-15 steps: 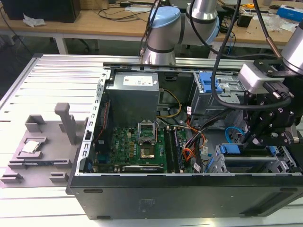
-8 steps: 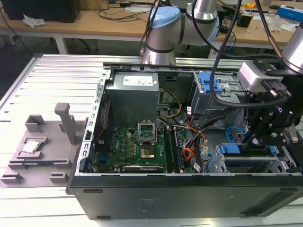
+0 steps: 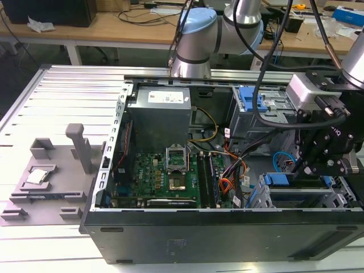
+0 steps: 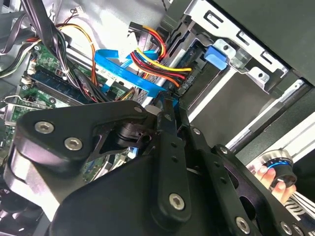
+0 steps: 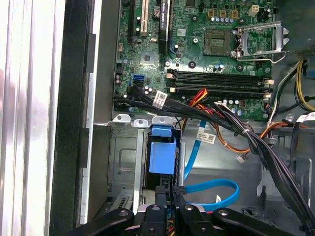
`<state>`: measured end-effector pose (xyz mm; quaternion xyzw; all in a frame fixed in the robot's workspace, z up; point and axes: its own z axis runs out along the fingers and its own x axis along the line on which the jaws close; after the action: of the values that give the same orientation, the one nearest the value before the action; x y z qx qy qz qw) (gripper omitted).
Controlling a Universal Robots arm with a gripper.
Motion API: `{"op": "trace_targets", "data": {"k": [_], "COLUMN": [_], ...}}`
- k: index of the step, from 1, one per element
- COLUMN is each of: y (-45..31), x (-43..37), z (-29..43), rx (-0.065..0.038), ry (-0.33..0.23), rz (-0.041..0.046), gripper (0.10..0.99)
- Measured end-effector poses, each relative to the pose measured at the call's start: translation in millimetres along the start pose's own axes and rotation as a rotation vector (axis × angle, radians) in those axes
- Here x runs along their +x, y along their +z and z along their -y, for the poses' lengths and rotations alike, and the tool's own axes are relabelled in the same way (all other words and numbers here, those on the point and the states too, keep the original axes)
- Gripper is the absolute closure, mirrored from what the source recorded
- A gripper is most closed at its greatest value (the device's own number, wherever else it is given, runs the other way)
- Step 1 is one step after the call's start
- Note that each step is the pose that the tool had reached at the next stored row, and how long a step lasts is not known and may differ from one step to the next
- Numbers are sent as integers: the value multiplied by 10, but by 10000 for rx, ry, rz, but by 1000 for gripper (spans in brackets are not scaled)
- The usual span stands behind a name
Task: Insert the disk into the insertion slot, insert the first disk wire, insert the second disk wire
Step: 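Insert the second disk wire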
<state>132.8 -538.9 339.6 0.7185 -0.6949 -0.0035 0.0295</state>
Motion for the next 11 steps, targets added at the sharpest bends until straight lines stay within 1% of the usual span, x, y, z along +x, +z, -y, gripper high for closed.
{"op": "trace_targets", "data": {"k": [11], "y": [12], "x": [7], "z": [1], "rx": [-1], "ry": [0], "rz": [-3], "gripper": [914]}}
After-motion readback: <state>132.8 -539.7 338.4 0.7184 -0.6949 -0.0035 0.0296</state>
